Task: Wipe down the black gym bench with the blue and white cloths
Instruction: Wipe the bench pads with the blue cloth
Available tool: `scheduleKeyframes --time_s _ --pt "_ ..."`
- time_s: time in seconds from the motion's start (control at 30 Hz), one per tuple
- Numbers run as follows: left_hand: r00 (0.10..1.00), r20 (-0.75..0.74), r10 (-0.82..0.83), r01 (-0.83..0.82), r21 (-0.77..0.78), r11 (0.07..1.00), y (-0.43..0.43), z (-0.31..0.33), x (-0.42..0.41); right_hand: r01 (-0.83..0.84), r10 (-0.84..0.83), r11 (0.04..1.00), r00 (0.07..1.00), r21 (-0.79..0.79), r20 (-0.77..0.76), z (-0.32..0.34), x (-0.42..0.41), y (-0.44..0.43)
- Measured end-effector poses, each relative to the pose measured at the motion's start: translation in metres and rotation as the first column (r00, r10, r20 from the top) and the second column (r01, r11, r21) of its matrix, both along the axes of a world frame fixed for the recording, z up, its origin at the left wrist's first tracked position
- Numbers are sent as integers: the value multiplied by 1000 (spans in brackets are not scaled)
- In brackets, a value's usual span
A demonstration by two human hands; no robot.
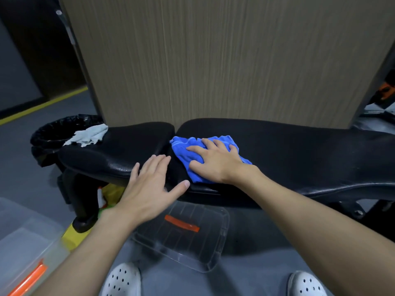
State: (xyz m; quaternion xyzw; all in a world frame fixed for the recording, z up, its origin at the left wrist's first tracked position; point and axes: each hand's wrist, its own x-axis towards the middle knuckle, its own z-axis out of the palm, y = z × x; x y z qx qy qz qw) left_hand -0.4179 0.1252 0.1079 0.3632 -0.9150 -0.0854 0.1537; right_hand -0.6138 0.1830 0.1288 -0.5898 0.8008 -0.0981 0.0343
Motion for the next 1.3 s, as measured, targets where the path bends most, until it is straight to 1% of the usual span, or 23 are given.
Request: scheduleKeyframes --time_s 0.13,0.33,0.5,0.67,0.8,1.0,1.17,1.3 --pt "996 11 -88 88 -23 996 20 6 -23 55 -55 998 998 -5 13 1 -24 37" --pt "972 83 -218 218 9 976 51 16 -74 162 -162 987 986 -8 24 2 -73 90" --pt "928 125 -352 354 9 935 83 23 -130 274 -273 962 962 -14 31 2 -122 135" --pt "879 153 -452 456 9 890 118 24 -188 413 -412 909 911 -49 29 0 -179 186" --pt "876 148 -459 460 31 887 132 19 -215 522 -521 851 853 -64 25 -3 -225 232" --pt "885 134 -446 449 10 893 130 14 -217 654 -658 748 753 -110 3 -4 -273 289" --pt "884 120 -452 453 17 891 130 14 -216 747 -749 655 662 -117 36 -3 -286 305" --pt "878 94 -469 466 52 883 124 21 -206 767 -765 632 640 -112 62 -3 -275 299"
